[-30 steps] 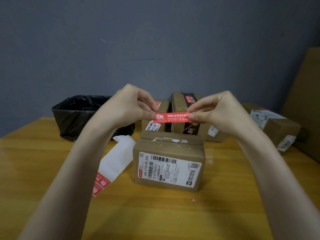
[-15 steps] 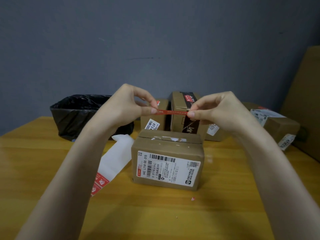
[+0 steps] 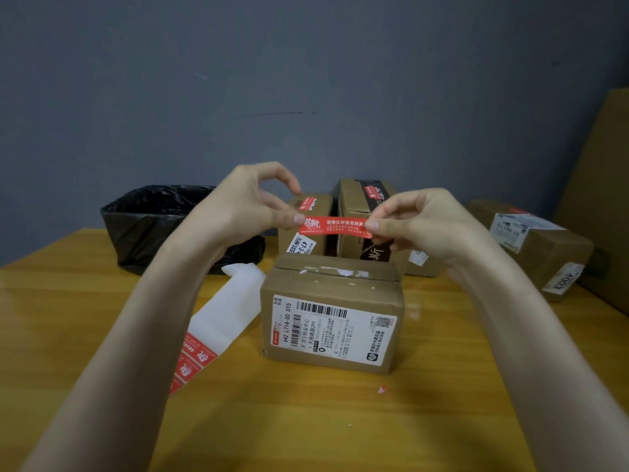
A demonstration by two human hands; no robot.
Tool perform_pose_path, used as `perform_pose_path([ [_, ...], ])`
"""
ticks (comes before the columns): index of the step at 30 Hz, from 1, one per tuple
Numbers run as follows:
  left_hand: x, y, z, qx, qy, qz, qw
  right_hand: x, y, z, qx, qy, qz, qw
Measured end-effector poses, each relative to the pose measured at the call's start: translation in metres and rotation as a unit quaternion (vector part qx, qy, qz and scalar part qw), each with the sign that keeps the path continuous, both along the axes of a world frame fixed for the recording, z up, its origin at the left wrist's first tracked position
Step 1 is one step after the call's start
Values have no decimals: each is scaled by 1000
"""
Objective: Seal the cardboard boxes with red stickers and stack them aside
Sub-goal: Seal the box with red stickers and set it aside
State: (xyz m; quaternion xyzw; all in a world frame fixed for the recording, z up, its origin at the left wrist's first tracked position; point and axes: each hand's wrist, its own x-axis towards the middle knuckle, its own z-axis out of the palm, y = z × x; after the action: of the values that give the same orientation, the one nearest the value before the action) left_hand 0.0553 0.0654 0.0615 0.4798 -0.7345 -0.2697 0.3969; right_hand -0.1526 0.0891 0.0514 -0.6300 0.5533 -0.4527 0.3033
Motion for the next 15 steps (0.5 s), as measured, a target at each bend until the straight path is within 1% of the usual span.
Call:
perform_pose_path([
  [3,0,0,0,3,-12,8,1000,1,-1,-1,-10,0,-4,1000],
  [8,-3,0,-1,-38,-77,27,996,2,0,-1,-10,19,-1,1000],
  [12,-4,0,-2,-21,-90,6,996,1,0,0,-5,41,7,999],
  [15,-1,-1,-1,-8,-104,-2,995,0,1,0,-5,37,21,999],
])
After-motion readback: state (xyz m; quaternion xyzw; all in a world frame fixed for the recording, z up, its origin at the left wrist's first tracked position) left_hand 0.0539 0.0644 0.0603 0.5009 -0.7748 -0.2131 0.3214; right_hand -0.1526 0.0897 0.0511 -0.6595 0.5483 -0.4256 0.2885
